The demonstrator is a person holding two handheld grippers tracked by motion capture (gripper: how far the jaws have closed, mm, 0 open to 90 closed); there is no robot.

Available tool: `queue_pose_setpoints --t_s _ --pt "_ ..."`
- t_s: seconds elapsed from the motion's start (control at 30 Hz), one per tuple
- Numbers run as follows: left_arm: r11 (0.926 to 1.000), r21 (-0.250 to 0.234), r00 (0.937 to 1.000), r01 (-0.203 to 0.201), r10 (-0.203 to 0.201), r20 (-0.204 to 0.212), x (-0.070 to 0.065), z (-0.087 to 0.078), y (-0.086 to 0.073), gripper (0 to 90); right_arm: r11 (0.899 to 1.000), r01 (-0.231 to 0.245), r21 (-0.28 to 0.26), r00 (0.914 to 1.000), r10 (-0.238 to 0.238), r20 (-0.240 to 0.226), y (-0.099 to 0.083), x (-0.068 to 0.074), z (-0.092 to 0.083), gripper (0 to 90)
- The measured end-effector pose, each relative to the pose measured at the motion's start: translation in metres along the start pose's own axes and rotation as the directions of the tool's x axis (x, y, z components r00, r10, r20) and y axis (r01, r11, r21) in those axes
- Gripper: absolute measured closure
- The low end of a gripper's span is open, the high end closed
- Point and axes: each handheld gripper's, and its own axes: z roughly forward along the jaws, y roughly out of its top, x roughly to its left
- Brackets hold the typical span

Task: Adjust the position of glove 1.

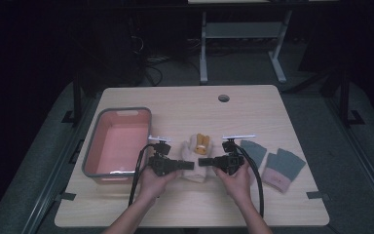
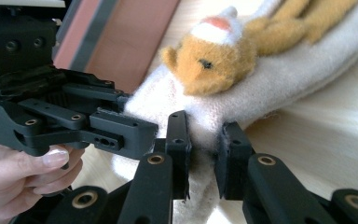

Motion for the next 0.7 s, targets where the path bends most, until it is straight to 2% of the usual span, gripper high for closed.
queue_pose_setpoints --t_s 0.33,0.7 --pt "0.9996 -0.023 0.9998 -0.015 0.015 0.012 -0.005 -0.015 0.010 68.0 1.000 0.014 -0.010 0.9996 -0.014 -0.026 0.011 0.014 -0.005 77.5" --pt "0.9976 -0.061 0.9993 -0.032 0.033 0.019 -0.012 -0.031 0.026 68.1 0.999 0.037 -0.021 0.9988 -0.038 -0.033 0.027 0.029 -0.012 77.5"
